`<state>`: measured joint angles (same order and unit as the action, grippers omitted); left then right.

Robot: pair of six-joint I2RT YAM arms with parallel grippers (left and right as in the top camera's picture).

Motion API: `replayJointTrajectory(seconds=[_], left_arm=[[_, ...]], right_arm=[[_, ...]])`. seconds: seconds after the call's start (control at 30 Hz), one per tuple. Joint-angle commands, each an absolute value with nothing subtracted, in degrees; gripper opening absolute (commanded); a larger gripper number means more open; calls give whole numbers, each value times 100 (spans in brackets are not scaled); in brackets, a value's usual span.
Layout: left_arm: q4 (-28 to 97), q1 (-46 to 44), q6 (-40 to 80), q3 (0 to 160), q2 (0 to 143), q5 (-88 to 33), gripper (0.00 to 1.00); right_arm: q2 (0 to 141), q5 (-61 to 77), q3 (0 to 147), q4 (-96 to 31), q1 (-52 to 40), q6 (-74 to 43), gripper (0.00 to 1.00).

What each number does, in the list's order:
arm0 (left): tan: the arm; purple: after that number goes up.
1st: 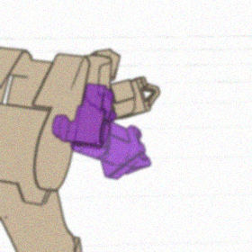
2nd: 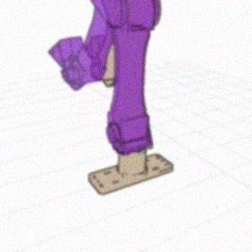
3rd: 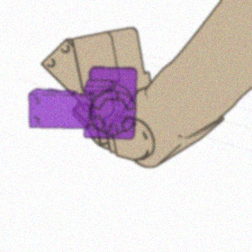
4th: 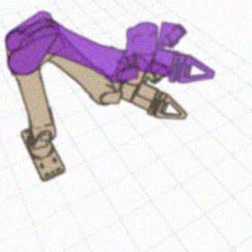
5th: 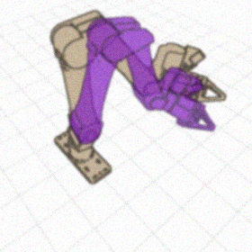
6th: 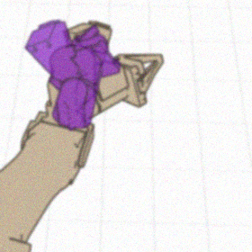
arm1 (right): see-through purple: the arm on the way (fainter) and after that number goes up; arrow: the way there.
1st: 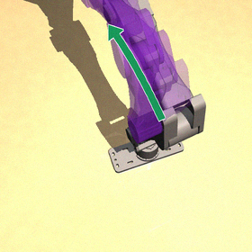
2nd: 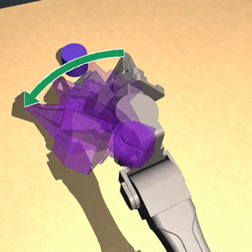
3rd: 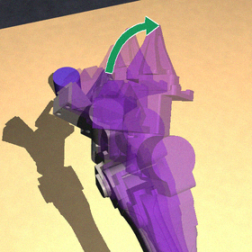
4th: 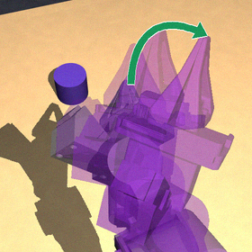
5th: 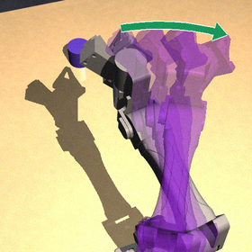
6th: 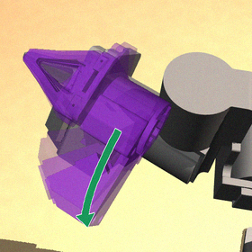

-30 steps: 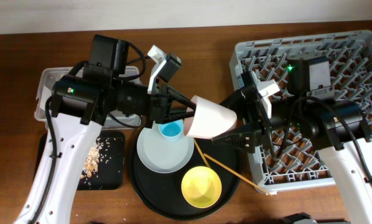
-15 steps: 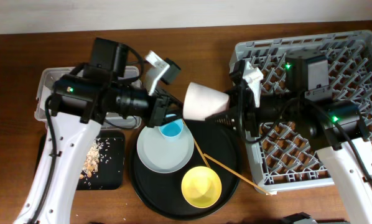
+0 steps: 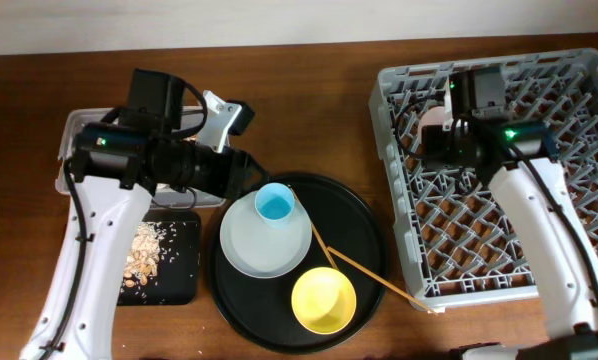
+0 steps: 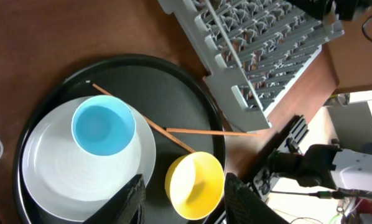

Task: Sort waste into correct bins and load items into the dishwasher rack
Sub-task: 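Carry the pink cup right and set it in the gray dish rack, then grasp the light blue cup on the white plate with the left gripper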

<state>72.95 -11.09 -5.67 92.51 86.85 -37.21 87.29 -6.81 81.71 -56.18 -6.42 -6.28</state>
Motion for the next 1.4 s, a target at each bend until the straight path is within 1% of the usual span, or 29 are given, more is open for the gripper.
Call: replayJointTrajectory(seconds=[0.0, 0.13, 0.17, 0.2, 0.33, 0.43, 0.47, 0.53, 0.57, 0.6, 0.63, 0.7, 0.73, 0.8, 0.87, 0.93, 1.0, 1.07, 1.17, 1.3, 1.33, 1.37], left_arm=[[7203, -1114, -519, 9137, 8650, -3701, 40], [7185, -1114, -519, 9137, 8650, -3701, 40], [7185, -1114, -519, 9137, 8650, -3701, 40], [7183, -1114, -519, 9137, 8650, -3701, 41], [7185, -1114, -519, 9137, 8650, -3701, 40], [7183, -1111, -519, 9137, 8650, -3632, 40], [7190, -1109, -493, 9137, 8650, -3323, 39], [7183, -1109, 259, 9137, 8650, -2327, 39], [7183, -1107, 735, 9137, 8650, -1793, 39], [7179, -1109, 1302, 9137, 8650, -1269, 40], [7177, -1109, 1590, 9135, 8650, -1149, 45], [7159, -1109, 1717, 9041, 8650, -1153, 47], [7159, -1109, 1721, 8866, 8650, -1155, 47], [7004, -1157, 1887, 8178, 8650, -1177, 46], [6556, -1380, 1887, 7585, 8650, -1175, 46], [5990, -1577, 2056, 7096, 8656, -1173, 46], [5089, -1876, 2587, 6475, 8656, -1173, 45], [4303, -2206, 2670, 6001, 8656, -1081, 45], [4093, -2294, 3173, 5782, 8656, -353, 45], [3970, -2300, 3173, 5778, 8689, -242, 45], [3909, -2300, 3173, 5778, 8739, -231, 38], [3903, -2300, 3173, 5778, 8794, -231, 34]], right_arm=[[9137, -624, 8230, -5454, -633, -718, 41], [9863, -517, 8230, -5172, -633, -716, 42], [9974, -519, 8230, -5133, -633, -714, 52], [10003, -519, 8230, -5096, -633, -714, 54], [10001, -517, 8230, -5109, -633, -716, 99], [9802, -462, 8307, -5166, -633, -716, 99], [9542, -231, 8458, -5404, -635, -711, 99], [8731, 827, 8696, -6479, -635, -296, 99], [8420, 1114, 8696, -6893, -635, -233, 99], [8136, 1715, 8678, -7542, -635, -172, 99], [8097, 2187, 8676, -8075, -650, -169, 95], [8099, 2224, 8407, -8357, -917, -126, 83], [8103, 2209, 8108, -8259, -1157, -128, 80], [8103, 2187, 7380, -7642, -1605, -132, 70], [8103, 2187, 7065, -7212, -1752, -134, 70], [8103, 2185, 7039, -7107, -1763, -132, 70], [8103, 2051, 7039, -7063, -1763, -132, 70], [8103, 1925, 7037, -7063, -1763, -132, 70], [8103, 1925, 7039, -7063, -1763, -132, 71], [8103, 1925, 7039, -7059, -1763, -132, 71], [8103, 1925, 7039, -7059, -1763, -132, 71], [8103, 1925, 7039, -7059, -1763, -132, 71]])
